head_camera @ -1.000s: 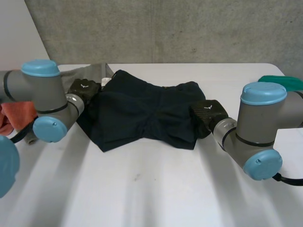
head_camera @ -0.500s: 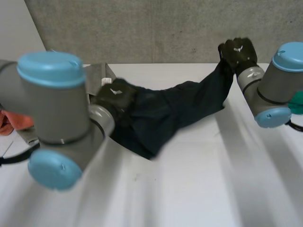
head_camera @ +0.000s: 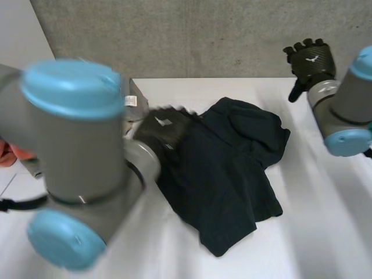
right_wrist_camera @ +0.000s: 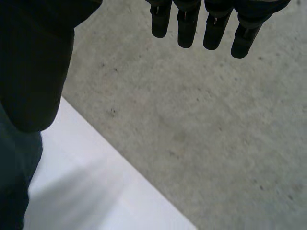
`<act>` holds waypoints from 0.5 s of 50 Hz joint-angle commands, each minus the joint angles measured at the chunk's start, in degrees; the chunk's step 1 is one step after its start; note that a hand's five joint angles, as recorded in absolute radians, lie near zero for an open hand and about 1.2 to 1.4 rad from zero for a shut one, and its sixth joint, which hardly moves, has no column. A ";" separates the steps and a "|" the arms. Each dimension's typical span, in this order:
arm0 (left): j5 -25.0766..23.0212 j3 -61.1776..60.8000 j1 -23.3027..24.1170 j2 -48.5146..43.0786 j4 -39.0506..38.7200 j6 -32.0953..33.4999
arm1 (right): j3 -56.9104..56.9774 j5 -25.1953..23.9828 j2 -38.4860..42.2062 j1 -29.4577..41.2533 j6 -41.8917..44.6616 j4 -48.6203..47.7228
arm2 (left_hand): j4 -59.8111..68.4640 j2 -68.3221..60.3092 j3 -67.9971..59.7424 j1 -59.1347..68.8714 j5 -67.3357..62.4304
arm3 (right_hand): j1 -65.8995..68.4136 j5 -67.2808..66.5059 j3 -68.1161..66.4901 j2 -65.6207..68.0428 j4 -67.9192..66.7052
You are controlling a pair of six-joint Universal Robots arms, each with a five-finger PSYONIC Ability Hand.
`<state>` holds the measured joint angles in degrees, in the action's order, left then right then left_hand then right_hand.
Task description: Fold the laundry.
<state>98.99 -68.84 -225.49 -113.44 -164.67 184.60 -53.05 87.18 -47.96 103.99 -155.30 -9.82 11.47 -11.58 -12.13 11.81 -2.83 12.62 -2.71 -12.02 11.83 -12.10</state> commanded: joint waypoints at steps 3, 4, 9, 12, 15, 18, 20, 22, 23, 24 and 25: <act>-12.23 1.77 -18.13 -4.32 -6.19 18.67 | -10.93 -5.61 -10.83 -3.61 -1.05 11.75 | -1.10 1.21 1.76 -1.44 2.46 | -2.62 2.71 2.02 -1.83 2.10; -15.81 2.39 -19.62 -6.33 -6.11 21.38 | -12.85 -7.01 -11.88 -3.96 -1.14 12.89 | 1.24 -1.13 -0.58 0.90 0.12 | -2.62 2.71 2.02 -1.83 2.10; -25.50 4.06 -22.89 -12.67 -6.37 26.76 | -18.31 -10.80 -14.00 -4.93 -1.49 13.51 | 12.01 -11.90 -11.35 11.68 -10.65 | -2.62 2.71 2.02 -1.83 2.10; -29.45 6.34 -23.77 -16.70 -7.24 29.22 | -21.99 -12.20 -14.87 -5.55 -1.93 13.34 | 16.87 -16.76 -16.21 16.53 -15.51 | -2.62 2.71 2.02 -1.83 2.10; -30.00 9.49 -24.12 -20.66 -8.56 30.63 | -24.29 -12.65 -15.05 -5.64 -2.02 12.81 | 21.27 -21.16 -20.61 20.93 -19.91 | -2.62 2.71 2.02 -1.83 2.10; -29.21 12.14 -24.12 -23.22 -9.18 31.25 | -26.84 -12.65 -14.97 -5.81 -1.93 11.23 | 21.45 -21.34 -20.79 21.11 -20.09 | -2.62 2.71 2.02 -1.83 2.10; -28.24 14.43 -23.95 -25.86 -9.53 31.52 | -28.34 -12.65 -14.79 -6.08 -2.02 9.65 | 22.78 -22.67 -22.13 22.45 -21.42 | -2.62 2.71 2.02 -1.83 2.10; -27.97 16.70 -23.86 -28.05 -9.45 31.78 | -29.65 -12.65 -14.62 -6.34 -1.84 8.34 | 24.80 -24.69 -24.14 24.47 -23.44 | -2.62 2.71 2.02 -1.83 2.10; -27.97 17.42 -23.86 -28.67 -9.45 31.96 | -30.01 -12.56 -14.61 -6.43 -1.93 8.07 | 24.81 -24.70 -24.15 24.48 -23.45 | -2.62 2.71 2.02 -1.83 2.10; -28.06 17.94 -23.77 -29.20 -9.45 32.22 | -30.36 -12.56 -14.53 -6.43 -1.93 7.71 | 24.98 -24.87 -24.32 24.64 -23.62 | -2.62 2.71 2.02 -1.83 2.10; -28.15 19.17 -23.59 -30.33 -9.45 32.92 | -30.97 -12.56 -14.44 -6.60 -1.76 7.10 | 25.15 -25.04 -24.49 24.81 -23.78 | -2.62 2.71 2.02 -1.83 2.10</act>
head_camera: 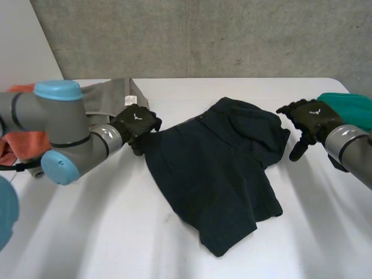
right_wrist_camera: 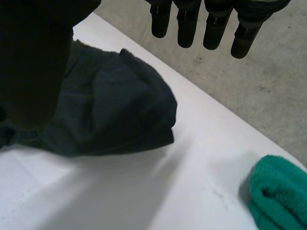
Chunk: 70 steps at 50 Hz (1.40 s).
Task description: Fold the laundry.
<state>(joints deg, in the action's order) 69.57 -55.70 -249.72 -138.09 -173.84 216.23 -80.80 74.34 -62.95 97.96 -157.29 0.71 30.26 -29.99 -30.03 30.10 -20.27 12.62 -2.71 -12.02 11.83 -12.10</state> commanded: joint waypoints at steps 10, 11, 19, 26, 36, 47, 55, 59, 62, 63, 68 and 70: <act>2.50 13.85 2.04 -10.44 1.13 6.75 | -4.71 0.63 0.55 -0.23 1.02 -4.93 | 10.57 -10.84 -10.80 10.72 -10.55 | -2.62 2.71 2.02 -1.83 2.10; 2.67 14.38 2.22 -10.70 1.48 7.10 | -4.71 0.72 0.55 -0.14 1.11 -4.93 | 10.40 -10.67 -10.63 10.56 -10.38 | -2.62 2.71 2.02 -1.83 2.10; 4.08 18.52 2.75 -13.34 5.09 10.70 | -5.07 1.24 0.37 0.12 1.46 -5.10 | 10.23 -10.50 -10.46 10.39 -10.21 | -2.62 2.71 2.02 -1.83 2.10; 4.78 20.36 3.54 -15.01 5.79 14.04 | -5.33 1.42 0.29 0.04 1.73 -5.28 | 9.73 -10.00 -9.96 9.88 -9.71 | -2.62 2.71 2.02 -1.83 2.10; 6.19 20.72 3.63 -15.45 7.46 15.27 | -5.42 1.51 0.29 0.04 2.17 -5.72 | 14.91 -15.18 -15.14 15.06 -14.89 | -2.62 2.71 2.02 -1.83 2.10; 16.72 24.31 3.63 -14.40 2.47 16.95 | -5.42 2.04 0.46 0.12 2.87 -6.33 | 49.74 -50.01 -49.97 49.90 -49.73 | -2.62 2.71 2.02 -1.83 2.10; 19.02 30.47 3.54 -4.83 -9.93 6.24 | -5.24 2.12 -0.06 0.65 2.78 -6.33 | 49.74 -50.01 -49.97 49.90 -49.73 | -2.62 2.71 2.02 -1.83 2.10; 15.25 32.05 6.43 1.06 -12.75 -4.40 | -5.15 2.30 -0.42 0.56 2.78 -6.33 | 49.74 -50.01 -49.97 49.90 -49.73 | -2.62 2.71 2.02 -1.83 2.10; 11.47 31.09 8.98 3.88 -12.75 -12.92 | -4.98 2.30 -0.68 0.30 2.61 -6.33 | 49.74 -50.01 -49.97 49.90 -49.73 | -2.62 2.71 2.02 -1.83 2.10; 8.76 29.87 10.47 4.76 -12.66 -17.46 | -4.89 2.30 -0.77 -0.05 2.52 -6.33 | 49.74 -50.01 -49.97 49.90 -49.73 | -2.62 2.71 2.02 -1.83 2.10; 0.57 21.43 14.52 6.43 -9.77 -27.96 | -4.54 2.30 -1.21 -1.37 2.52 -6.33 | 49.74 -50.01 -49.97 49.90 -49.73 | -2.62 2.71 2.02 -1.83 2.10; -2.14 16.79 15.75 6.52 -7.84 -30.07 | -4.36 2.13 -1.30 -2.07 2.52 -6.33 | 49.74 -50.01 -49.97 49.90 -49.73 | -2.62 2.71 2.02 -1.83 2.10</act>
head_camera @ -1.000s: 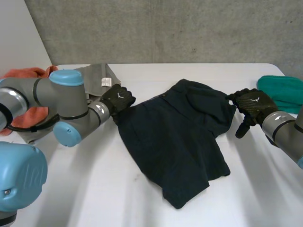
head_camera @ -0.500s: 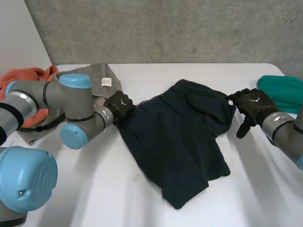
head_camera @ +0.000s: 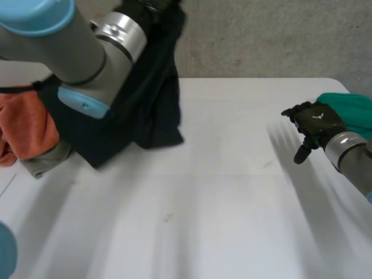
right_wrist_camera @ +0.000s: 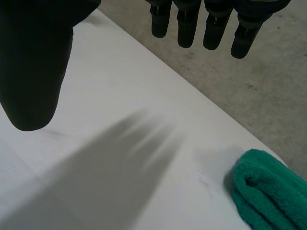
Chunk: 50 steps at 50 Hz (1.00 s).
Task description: Fold the laundry.
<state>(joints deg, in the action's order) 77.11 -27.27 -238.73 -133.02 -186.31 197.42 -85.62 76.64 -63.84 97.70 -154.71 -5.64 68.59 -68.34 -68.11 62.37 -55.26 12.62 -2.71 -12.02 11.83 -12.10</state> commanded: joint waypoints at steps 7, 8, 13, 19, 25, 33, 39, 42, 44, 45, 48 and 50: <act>-16.64 -24.30 7.49 1.10 7.98 -8.21 | 1.07 -0.52 -0.24 -2.69 -0.06 0.02 | -32.36 32.10 31.88 -26.13 29.03 | -2.62 2.71 2.02 -1.83 2.10; -16.56 -25.19 7.58 1.27 8.07 -7.15 | 1.07 -0.53 -0.24 -2.60 -0.06 0.11 | -41.80 41.55 41.32 -35.58 38.47 | -2.62 2.71 2.02 -1.83 2.10; -11.12 -28.71 6.79 3.02 9.04 -1.08 | 0.63 -0.70 -0.41 -1.99 -0.06 0.02 | -55.17 54.91 54.69 -48.95 51.84 | -2.62 2.71 2.02 -1.83 2.10; 1.71 -33.19 4.24 9.17 10.09 1.39 | 0.02 -0.61 -0.94 0.82 -0.24 0.81 | -56.20 55.94 55.72 -49.97 52.87 | -2.62 2.71 2.02 -1.83 2.10; 13.65 -43.71 1.43 17.16 10.88 1.56 | -2.88 -0.61 -3.31 6.00 0.38 4.05 | -56.53 56.28 56.05 -50.31 53.20 | -2.62 2.71 2.02 -1.83 2.10; 18.60 -60.34 -3.05 23.85 11.06 2.53 | -7.10 -0.96 -5.07 12.86 0.73 7.75 | -46.12 45.86 45.63 -39.89 42.78 | 11.66 -11.57 -12.26 12.45 -12.18; 15.53 -69.48 -7.53 26.49 11.06 6.21 | -8.51 -0.79 -2.36 17.95 0.47 7.49 | -39.05 38.80 38.57 -32.83 35.72 | 16.22 -16.14 -16.82 17.01 -16.74; 14.47 -71.69 -9.73 27.11 10.80 8.06 | -8.34 -0.53 -0.59 19.63 0.38 6.70 | -38.53 38.28 38.05 -32.31 35.20 | 16.56 -16.47 -17.15 17.35 -17.07; 12.80 -73.45 -11.84 27.11 10.36 9.65 | -8.16 0.00 1.16 20.51 0.11 4.95 | -38.87 38.61 38.39 -32.64 35.54 | 18.23 -18.14 -18.83 19.02 -18.75; 12.28 -73.89 -12.45 27.02 10.27 10.17 | -7.98 0.26 1.78 20.77 0.03 4.16 | -39.37 39.11 38.89 -33.14 36.04 | 19.24 -19.15 -19.84 20.03 -19.76; 9.55 -75.03 -15.44 26.23 9.39 11.76 | -7.37 2.28 4.06 21.39 0.38 1.08 | -41.56 41.30 41.08 -35.33 38.23 | 24.95 -24.87 -25.55 25.74 -25.47; 7.36 -75.56 -17.28 25.10 8.78 12.72 | -6.84 4.03 5.29 21.65 0.29 -1.11 | -43.06 42.81 42.58 -36.84 39.73 | 30.31 -30.23 -30.91 31.10 -30.83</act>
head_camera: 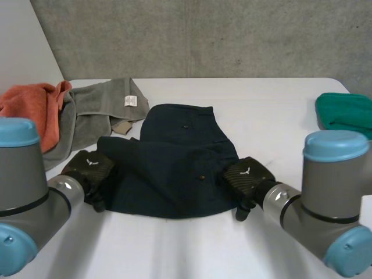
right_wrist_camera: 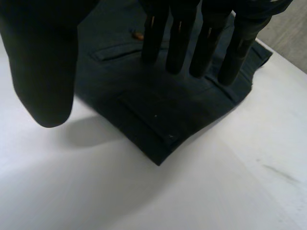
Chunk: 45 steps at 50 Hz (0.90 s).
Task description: Fold the laundry.
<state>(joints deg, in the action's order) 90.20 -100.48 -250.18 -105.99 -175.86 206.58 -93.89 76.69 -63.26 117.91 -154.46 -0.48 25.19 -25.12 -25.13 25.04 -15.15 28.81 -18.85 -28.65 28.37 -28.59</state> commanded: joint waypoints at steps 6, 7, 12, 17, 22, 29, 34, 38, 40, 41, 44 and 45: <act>-9.69 -2.53 -8.39 -4.83 -4.31 6.37 | 1.96 6.54 5.61 2.23 0.04 -10.50 | -1.02 0.95 0.96 -0.87 0.98 | 51.13 -51.09 -51.29 51.57 -51.35; -9.78 -2.53 -8.82 -5.62 -5.01 7.25 | 1.78 6.98 5.43 2.41 -0.22 -11.55 | -0.68 0.61 0.63 -0.53 0.64 | 51.19 -51.15 -51.35 51.63 -51.41; -10.13 -2.62 -8.92 -7.47 -9.32 10.06 | 0.81 6.98 2.88 2.84 -0.58 -13.23 | 0.66 -0.73 -0.72 0.81 -0.70 | 51.19 -51.15 -51.35 51.63 -51.41; -10.13 -2.62 -8.48 -9.49 -12.66 12.79 | 0.72 7.24 2.00 3.20 -1.28 -13.23 | 6.21 -6.28 -6.26 6.36 -6.25 | 51.19 -51.15 -51.35 51.63 -51.41; -11.27 -2.09 -8.30 -9.93 -14.77 14.11 | 0.90 7.59 1.74 2.85 -1.46 -13.23 | 40.04 -40.11 -40.10 40.19 -40.08 | 51.19 -51.15 -51.35 51.63 -51.41; -9.26 0.28 -7.16 -3.80 -13.02 11.74 | 1.95 9.35 -1.51 1.97 -1.19 -11.83 | 54.81 -54.88 -54.87 54.96 -54.85 | 51.19 -51.15 -51.35 51.63 -51.41; -7.32 4.48 -5.40 9.02 -10.83 4.29 | 5.19 9.44 -8.52 0.83 -1.28 -9.02 | 54.81 -54.88 -54.87 54.96 -54.85 | 51.19 -51.15 -51.35 51.63 -51.41; -6.88 10.10 -4.18 17.10 -7.93 -2.04 | 10.11 9.35 -13.45 0.56 -1.72 -6.30 | 54.81 -54.88 -54.87 54.96 -54.85 | 51.19 -51.15 -51.35 51.63 -51.41; -6.53 13.10 -3.38 19.85 -6.43 -3.90 | 12.75 9.35 -15.22 0.56 -1.98 -4.72 | 54.81 -54.88 -54.87 54.96 -54.85 | 51.19 -51.15 -51.35 51.63 -51.41; -6.53 14.68 -2.86 21.17 -5.73 -4.69 | 14.25 9.35 -16.01 0.48 -2.07 -3.84 | 54.81 -54.88 -54.87 54.96 -54.85 | 51.19 -51.15 -51.35 51.63 -51.41; -5.92 22.41 -1.62 25.39 -2.65 -7.77 | 21.62 9.44 -18.82 0.12 -3.21 -0.41 | 54.81 -54.88 -54.87 54.96 -54.85 | 51.19 -51.15 -51.35 51.63 -51.41; -5.65 24.61 -1.53 26.27 -2.04 -8.38 | 23.64 9.44 -19.18 0.04 -3.65 0.38 | 54.81 -54.88 -54.87 54.96 -54.85 | 51.19 -51.15 -51.35 51.63 -51.41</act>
<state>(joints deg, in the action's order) 83.68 -87.48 -253.64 -86.91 -182.49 203.42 -81.44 86.13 -77.74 118.37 -156.44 -5.47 68.59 -68.44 -68.27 65.21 -56.84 64.19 -57.35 -68.03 66.72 -68.28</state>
